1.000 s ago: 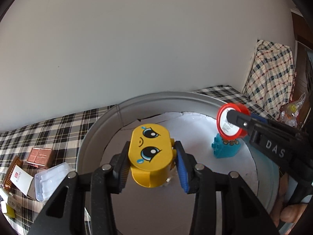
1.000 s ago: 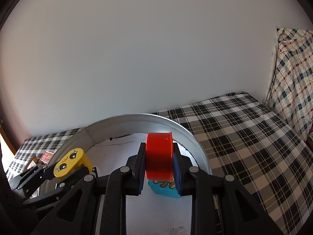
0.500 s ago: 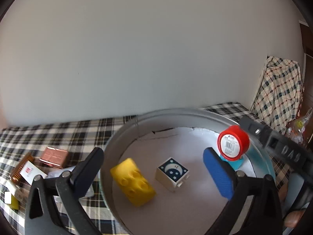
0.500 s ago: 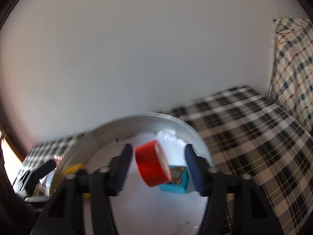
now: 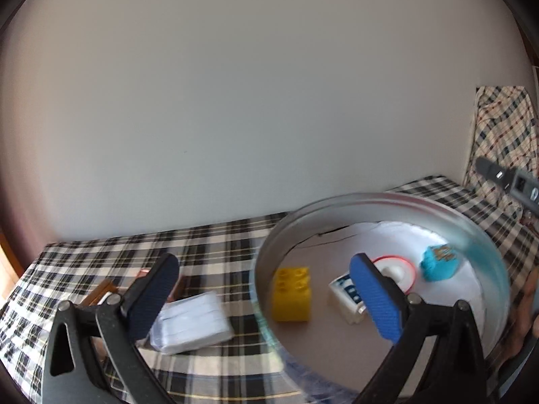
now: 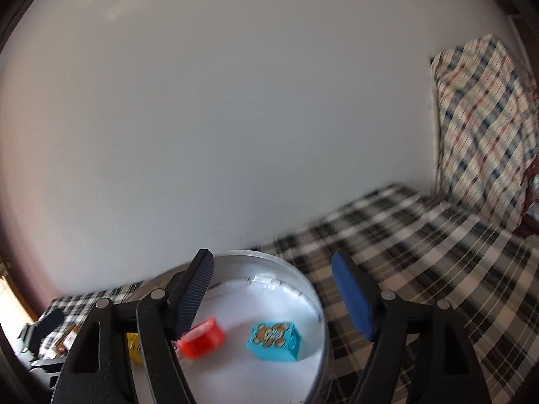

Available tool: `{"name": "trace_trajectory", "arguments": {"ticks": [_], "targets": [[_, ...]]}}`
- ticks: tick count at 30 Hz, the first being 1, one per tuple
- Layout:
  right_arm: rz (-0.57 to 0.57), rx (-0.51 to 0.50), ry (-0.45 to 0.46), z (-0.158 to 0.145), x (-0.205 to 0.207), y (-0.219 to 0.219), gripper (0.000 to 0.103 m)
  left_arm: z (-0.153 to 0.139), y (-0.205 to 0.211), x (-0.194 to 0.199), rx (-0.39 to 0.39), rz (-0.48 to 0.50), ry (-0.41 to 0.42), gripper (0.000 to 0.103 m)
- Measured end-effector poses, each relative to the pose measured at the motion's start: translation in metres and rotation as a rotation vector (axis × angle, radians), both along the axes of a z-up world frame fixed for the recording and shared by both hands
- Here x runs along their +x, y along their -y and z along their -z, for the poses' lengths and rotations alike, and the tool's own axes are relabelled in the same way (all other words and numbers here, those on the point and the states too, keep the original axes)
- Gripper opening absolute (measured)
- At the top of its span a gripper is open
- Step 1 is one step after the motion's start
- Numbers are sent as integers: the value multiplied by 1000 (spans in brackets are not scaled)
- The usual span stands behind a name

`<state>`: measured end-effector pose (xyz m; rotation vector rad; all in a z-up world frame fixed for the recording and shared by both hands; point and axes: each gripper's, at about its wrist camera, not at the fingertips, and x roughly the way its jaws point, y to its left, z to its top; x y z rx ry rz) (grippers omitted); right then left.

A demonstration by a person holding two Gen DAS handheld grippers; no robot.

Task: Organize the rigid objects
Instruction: 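Withdraw both tools from the tin toward the remaining objects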

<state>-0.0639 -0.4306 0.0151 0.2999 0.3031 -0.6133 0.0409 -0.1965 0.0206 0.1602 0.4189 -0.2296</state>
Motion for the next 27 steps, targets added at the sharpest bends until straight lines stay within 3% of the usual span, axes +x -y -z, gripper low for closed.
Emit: {"name": "trace_trajectory", "arguments": {"ticks": [3, 16, 27], "targets": [[34, -61, 28, -2, -6, -7, 75, 4, -14, 2, -17, -20, -9, 103], [84, -103, 34, 3, -12, -36, 75, 15, -69, 6, -49, -83, -38, 103], [118, -272, -19, 4, -15, -80, 75, 16, -108, 5, -64, -105, -38, 103]]}}
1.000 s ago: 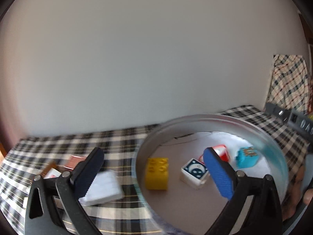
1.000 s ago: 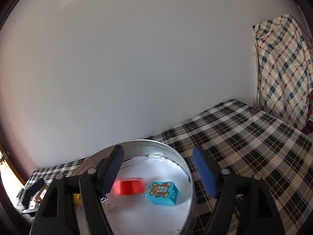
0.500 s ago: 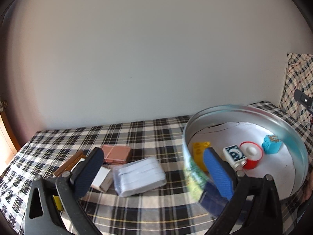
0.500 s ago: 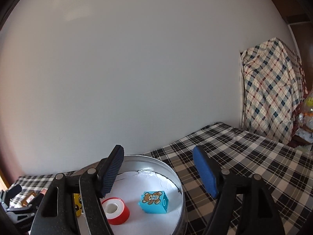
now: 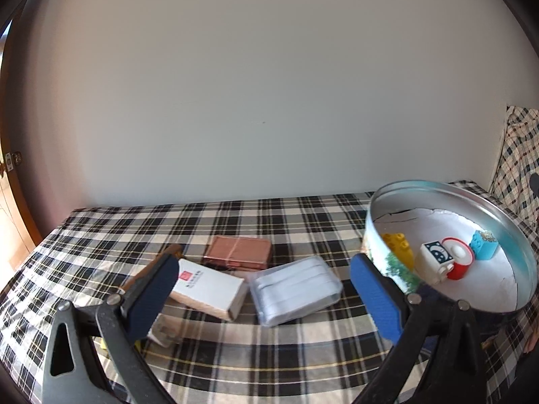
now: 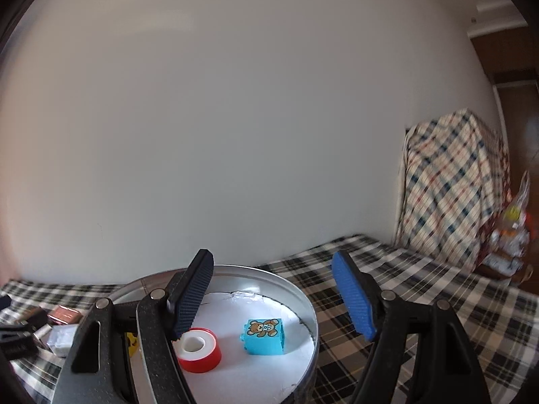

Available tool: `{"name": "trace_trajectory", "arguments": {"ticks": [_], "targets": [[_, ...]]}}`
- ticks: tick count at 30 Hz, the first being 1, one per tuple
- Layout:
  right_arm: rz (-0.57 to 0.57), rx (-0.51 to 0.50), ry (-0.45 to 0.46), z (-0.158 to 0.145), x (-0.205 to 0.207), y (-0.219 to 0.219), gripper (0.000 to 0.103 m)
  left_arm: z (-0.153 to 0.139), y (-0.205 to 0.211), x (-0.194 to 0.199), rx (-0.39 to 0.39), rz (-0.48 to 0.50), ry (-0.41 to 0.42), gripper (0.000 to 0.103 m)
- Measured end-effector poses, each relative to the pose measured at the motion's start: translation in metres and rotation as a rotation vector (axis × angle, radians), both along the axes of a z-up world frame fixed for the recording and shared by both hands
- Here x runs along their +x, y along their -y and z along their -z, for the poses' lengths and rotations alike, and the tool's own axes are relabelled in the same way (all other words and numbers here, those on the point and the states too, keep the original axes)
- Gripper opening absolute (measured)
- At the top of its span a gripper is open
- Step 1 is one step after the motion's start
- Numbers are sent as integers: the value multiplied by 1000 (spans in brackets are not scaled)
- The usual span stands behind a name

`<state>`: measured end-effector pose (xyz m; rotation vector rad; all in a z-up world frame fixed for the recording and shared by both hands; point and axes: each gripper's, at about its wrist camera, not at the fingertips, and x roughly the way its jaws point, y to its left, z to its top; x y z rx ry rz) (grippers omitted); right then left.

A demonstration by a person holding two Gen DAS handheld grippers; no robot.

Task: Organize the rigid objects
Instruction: 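Withdraw both tools from the tin toward the remaining objects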

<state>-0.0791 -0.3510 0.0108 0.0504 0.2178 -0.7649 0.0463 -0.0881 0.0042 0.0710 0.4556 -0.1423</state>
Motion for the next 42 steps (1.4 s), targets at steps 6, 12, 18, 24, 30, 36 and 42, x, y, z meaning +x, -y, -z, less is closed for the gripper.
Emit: {"name": "trace_trajectory", "arguments": {"ticks": [6, 12, 18, 24, 30, 36, 42], "targets": [[-6, 80, 9, 3, -2, -8, 75, 0, -18, -1, 1, 2, 0, 103], [-60, 102, 3, 7, 7, -41, 75, 1, -37, 1, 19, -1, -2, 103], [-149, 130, -41, 14, 29, -78, 75, 5, -76, 7, -9, -28, -27, 103], [-250, 187, -105, 25, 60, -115, 75, 9, -118, 16, -37, -73, -56, 103], [-359, 229, -186, 36, 90, -150, 75, 15, -156, 29, -77, -122, -115, 103], [-421, 310, -330, 52, 123, -169, 75, 23, -190, 43, -95, -132, -188, 103], [-446, 390, -513, 79, 160, -172, 75, 25, -199, 47, -169, -72, -283, 103]]}}
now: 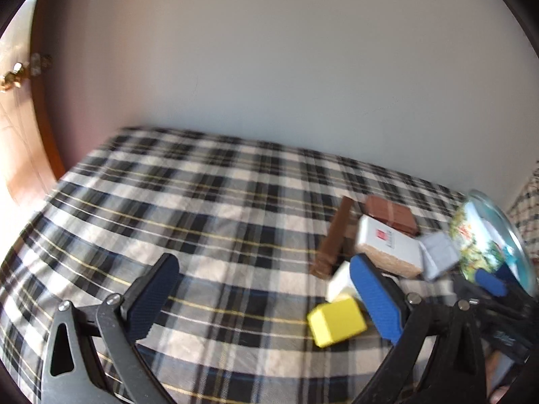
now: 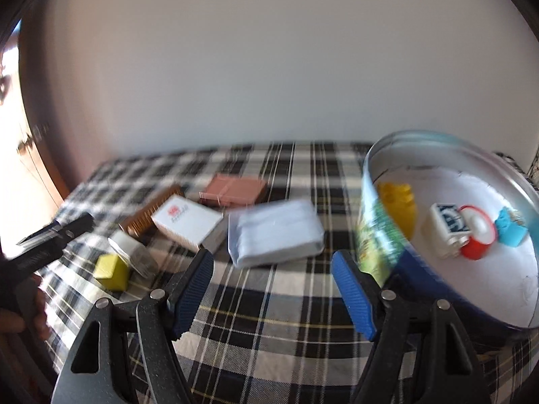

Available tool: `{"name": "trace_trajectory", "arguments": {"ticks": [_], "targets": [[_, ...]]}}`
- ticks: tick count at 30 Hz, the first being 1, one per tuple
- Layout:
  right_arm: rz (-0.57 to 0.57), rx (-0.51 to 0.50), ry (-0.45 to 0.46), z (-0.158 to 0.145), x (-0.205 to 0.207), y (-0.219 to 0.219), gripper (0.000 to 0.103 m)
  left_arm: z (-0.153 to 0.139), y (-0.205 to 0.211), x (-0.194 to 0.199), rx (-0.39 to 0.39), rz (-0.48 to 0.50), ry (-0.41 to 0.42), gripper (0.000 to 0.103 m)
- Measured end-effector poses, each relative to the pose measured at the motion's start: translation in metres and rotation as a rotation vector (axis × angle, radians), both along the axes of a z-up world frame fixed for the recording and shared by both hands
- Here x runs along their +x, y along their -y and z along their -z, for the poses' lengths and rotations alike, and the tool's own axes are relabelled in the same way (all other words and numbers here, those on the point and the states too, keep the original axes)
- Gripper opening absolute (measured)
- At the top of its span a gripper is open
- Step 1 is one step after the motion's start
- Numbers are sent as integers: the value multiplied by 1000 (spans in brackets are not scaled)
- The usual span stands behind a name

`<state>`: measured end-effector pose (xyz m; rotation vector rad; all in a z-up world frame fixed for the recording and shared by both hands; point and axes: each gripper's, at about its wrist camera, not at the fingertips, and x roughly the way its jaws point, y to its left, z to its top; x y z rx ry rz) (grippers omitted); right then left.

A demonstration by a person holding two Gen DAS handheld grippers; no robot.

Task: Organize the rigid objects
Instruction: 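Withdraw both tools from the tin toward the remaining objects, then grasp the yellow cube with the left tool while the right tool grasps the clear plastic case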

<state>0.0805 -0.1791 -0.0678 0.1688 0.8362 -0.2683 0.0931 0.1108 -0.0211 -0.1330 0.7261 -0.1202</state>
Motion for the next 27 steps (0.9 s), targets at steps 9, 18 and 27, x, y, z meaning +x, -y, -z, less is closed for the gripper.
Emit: {"name": "trace_trajectory", "arguments": {"ticks": [9, 18, 27], "targets": [[35, 67, -69, 12, 6, 16, 75, 4, 41, -13, 129, 164, -59, 103], [-45, 12, -114, 18, 38, 11, 77, 19, 43, -3, 195, 156, -136, 103], [-80, -8, -167, 30, 69, 10, 83, 33, 28, 10, 165, 92, -213, 103]]}}
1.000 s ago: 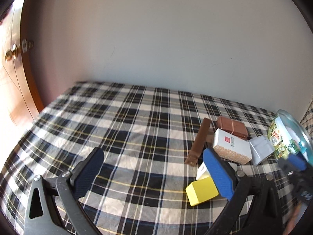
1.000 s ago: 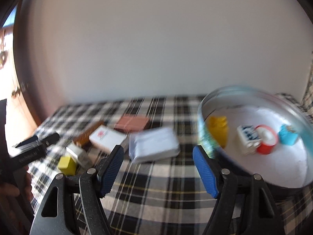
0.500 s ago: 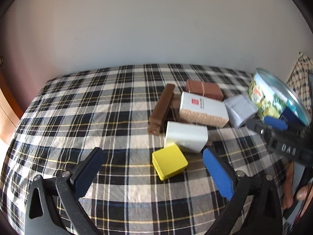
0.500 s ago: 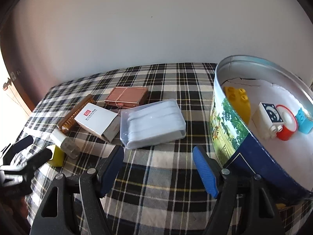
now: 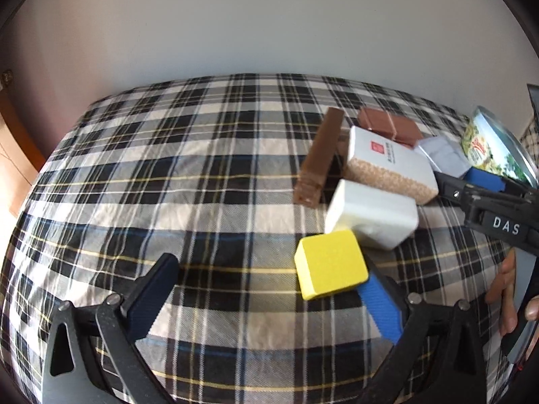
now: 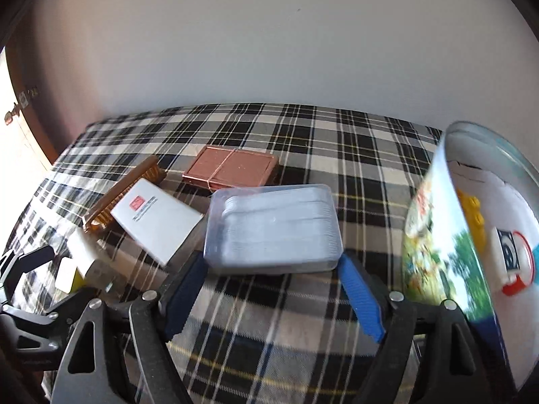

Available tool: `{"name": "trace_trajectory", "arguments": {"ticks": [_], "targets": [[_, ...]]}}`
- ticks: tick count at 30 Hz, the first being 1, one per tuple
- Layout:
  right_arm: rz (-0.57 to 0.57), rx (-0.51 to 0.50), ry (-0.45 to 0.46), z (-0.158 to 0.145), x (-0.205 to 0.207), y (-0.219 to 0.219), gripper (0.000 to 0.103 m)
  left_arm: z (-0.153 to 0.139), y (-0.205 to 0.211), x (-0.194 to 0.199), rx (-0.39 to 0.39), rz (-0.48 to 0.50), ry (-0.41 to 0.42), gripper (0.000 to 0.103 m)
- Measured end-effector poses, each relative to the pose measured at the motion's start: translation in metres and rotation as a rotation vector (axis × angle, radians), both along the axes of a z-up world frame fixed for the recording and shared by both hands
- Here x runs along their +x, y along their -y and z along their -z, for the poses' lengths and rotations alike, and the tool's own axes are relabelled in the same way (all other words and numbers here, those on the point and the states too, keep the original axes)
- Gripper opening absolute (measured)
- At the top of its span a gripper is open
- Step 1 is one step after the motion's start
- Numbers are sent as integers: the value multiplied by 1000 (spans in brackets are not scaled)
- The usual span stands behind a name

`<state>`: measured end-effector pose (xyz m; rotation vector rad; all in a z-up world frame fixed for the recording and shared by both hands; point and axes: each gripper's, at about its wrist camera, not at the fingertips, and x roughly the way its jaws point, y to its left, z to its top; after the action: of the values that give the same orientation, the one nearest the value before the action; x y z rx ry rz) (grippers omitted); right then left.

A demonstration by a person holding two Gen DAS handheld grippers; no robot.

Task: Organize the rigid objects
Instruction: 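Grasp the yellow cube with the left tool while the right tool grasps the clear plastic case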

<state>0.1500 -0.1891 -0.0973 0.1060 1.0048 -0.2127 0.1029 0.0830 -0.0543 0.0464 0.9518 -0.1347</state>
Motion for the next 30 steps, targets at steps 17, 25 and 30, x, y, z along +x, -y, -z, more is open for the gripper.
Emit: {"name": "trace_trajectory", "arguments": {"ticks": [17, 25, 30], "targets": [[-5, 17, -17, 6, 5, 2, 86, -9, 5, -6, -31, 64, 57, 29], [-24, 3, 145, -22, -29, -7, 86, -28, -4, -16, -101, 43, 172, 28], [-52, 28, 270, -48, -51, -9, 86, -42, -11, -23, -129, -2, 288, 28]]}}
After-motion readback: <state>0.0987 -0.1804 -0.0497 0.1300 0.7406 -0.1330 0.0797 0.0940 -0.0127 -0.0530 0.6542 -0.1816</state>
